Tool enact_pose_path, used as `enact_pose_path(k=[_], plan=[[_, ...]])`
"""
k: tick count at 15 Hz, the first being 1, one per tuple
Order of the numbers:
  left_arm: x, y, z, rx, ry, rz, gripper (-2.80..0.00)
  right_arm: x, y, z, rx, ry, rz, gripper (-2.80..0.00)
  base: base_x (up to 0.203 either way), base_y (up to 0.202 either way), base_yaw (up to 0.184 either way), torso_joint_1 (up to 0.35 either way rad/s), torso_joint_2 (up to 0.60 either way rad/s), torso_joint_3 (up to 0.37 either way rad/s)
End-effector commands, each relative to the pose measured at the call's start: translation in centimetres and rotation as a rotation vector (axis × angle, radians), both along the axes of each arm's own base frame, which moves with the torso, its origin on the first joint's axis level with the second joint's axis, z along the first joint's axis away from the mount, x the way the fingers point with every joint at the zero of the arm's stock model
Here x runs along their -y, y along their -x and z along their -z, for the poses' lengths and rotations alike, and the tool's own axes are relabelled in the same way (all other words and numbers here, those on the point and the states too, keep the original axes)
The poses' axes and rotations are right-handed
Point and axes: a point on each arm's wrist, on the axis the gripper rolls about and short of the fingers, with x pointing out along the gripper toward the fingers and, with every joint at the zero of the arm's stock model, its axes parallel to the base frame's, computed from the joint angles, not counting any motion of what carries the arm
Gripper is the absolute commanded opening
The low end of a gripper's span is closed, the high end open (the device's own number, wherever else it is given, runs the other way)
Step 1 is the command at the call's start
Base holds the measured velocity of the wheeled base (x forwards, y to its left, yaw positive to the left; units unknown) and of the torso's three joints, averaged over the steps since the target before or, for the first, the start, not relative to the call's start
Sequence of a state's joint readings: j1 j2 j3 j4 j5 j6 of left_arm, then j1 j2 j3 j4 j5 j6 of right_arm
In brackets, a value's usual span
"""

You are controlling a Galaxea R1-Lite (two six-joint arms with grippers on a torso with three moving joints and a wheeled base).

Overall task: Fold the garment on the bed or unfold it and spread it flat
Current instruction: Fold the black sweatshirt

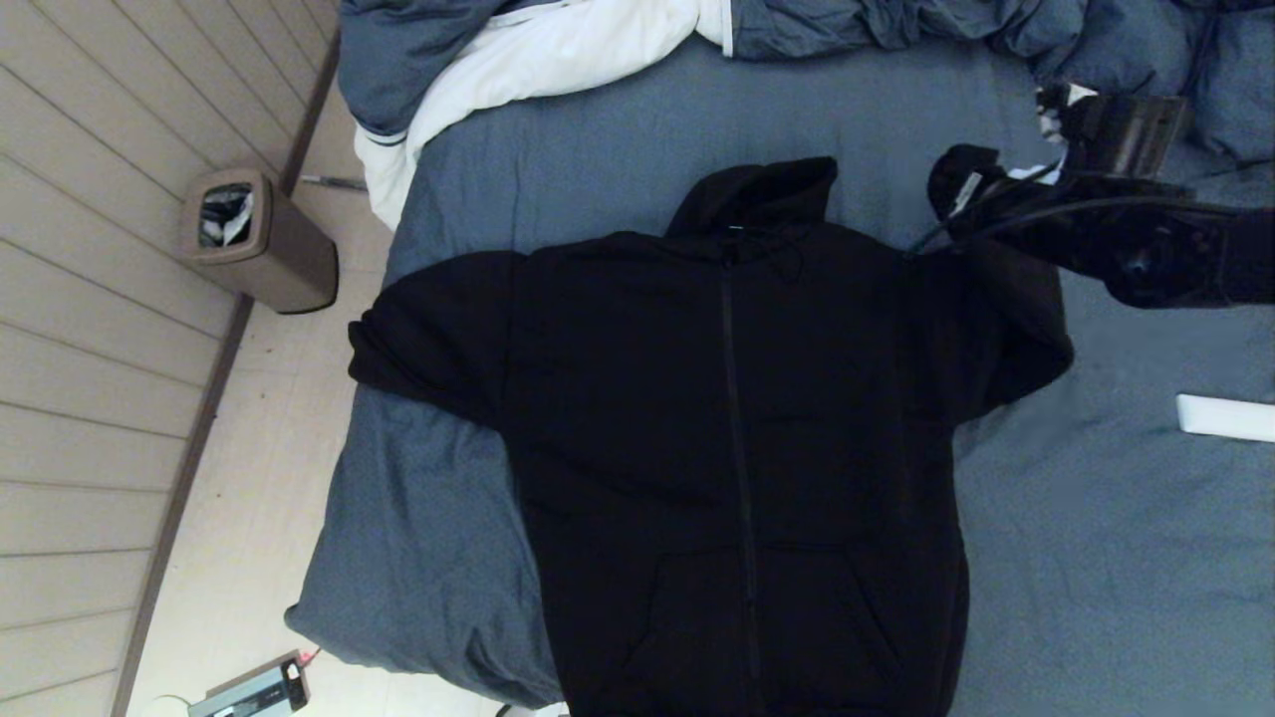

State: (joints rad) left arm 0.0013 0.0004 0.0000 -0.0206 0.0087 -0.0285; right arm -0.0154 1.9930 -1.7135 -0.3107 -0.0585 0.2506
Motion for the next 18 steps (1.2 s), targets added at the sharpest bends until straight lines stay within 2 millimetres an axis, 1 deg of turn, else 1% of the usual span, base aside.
enact_pose_path(k=[1,3,5,8,10,13,15,16,18], plan=[[0.0,0.0,0.0,0.001,0.001,-0.001,-2.80,-5.1,2.5,-3.2,0.066,-0.004,-0.100,-2.80,0.000,0.000,0.000,0.000,0.00,0.000],[0.0,0.0,0.0,0.001,0.001,-0.001,-2.80,-10.1,4.6,-4.3,0.072,-0.004,-0.213,-2.80,0.000,0.000,0.000,0.000,0.00,0.000],[0.0,0.0,0.0,0.001,0.001,-0.001,-2.80,-14.1,6.6,-4.5,0.063,0.006,-0.304,-2.80,0.000,0.000,0.000,0.000,0.00,0.000],[0.0,0.0,0.0,0.001,0.001,-0.001,-2.80,-18.9,8.8,-3.5,0.027,0.035,-0.396,-2.80,0.000,0.000,0.000,0.000,0.00,0.000],[0.0,0.0,0.0,0.001,0.001,-0.001,-2.80,-21.3,9.9,-2.1,-0.011,0.069,-0.458,-2.80,0.000,0.000,0.000,0.000,0.00,0.000],[0.0,0.0,0.0,0.001,0.001,-0.001,-2.80,-23.1,9.3,1.0,-0.091,0.130,-0.491,-2.80,0.000,0.000,0.000,0.000,0.00,0.000],[0.0,0.0,0.0,0.001,0.001,-0.001,-2.80,-23.6,8.8,2.6,-0.129,0.161,-0.496,-2.80,0.000,0.000,0.000,0.000,0.00,0.000],[0.0,0.0,0.0,0.001,0.001,-0.001,-2.80,-23.8,8.6,3.2,-0.142,0.186,-0.497,-2.80,0.000,0.000,0.000,0.000,0.00,0.000],[0.0,0.0,0.0,0.001,0.001,-0.001,-2.80,-23.8,8.5,3.6,-0.152,0.211,-0.498,-2.80,0.000,0.000,0.000,0.000,0.00,0.000]])
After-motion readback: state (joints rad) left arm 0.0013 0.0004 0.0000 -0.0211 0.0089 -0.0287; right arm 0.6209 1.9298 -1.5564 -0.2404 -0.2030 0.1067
